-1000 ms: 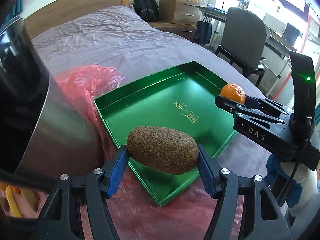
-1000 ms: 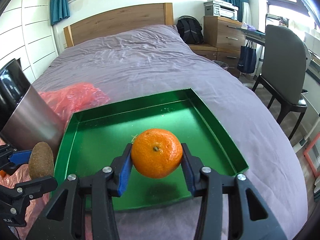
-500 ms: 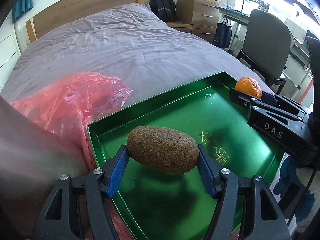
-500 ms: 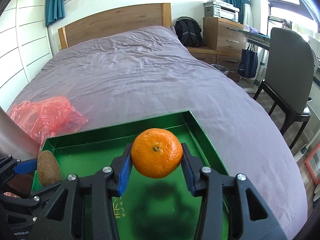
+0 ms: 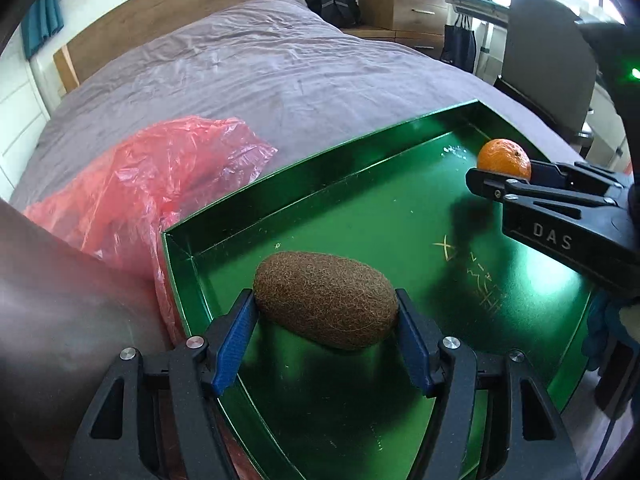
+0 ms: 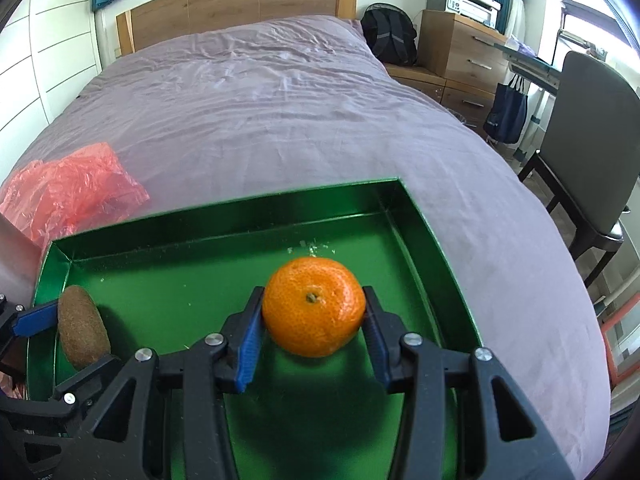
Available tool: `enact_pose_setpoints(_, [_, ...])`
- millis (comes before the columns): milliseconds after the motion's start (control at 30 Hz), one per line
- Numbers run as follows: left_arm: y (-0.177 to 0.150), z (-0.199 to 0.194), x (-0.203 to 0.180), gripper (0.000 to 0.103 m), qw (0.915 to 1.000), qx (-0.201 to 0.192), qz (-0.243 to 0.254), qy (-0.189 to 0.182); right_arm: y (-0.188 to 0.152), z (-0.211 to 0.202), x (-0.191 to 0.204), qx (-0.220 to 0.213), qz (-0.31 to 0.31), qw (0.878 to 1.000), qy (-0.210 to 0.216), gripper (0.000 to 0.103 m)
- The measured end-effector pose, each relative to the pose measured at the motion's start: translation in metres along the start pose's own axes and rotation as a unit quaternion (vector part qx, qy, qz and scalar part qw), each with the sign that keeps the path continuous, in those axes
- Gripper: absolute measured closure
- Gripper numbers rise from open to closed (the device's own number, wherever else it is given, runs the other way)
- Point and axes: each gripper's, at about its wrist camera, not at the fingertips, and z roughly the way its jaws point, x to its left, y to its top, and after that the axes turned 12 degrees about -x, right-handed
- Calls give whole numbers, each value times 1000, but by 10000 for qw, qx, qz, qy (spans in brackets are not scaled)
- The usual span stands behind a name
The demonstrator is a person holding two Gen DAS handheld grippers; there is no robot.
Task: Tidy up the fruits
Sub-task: 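Lower and open left gripper releasing the kiwi while right gripper releases the mandarin in the tray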
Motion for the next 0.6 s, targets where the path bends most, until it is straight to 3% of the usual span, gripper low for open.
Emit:
enact_pose_setpoints(167, [-2,3,-4,40,9999,81,117,69,-4,10,-1,323,21,9994,-77,69])
enact_pose_setpoints(233, [-2,5,0,39,9998,168,-54,6,-5,11,-3,363,59,9993,-88,68])
enact_pose_setpoints(367, [-4,4,-3,37,9998,198,-10,-11,-6,10,-7,398,201,9990,-90,53])
enact_pose_setpoints(600, [-7,1,-6,33,9997,237,82,-64,-9,7,-11,446,391,9981,-160,43])
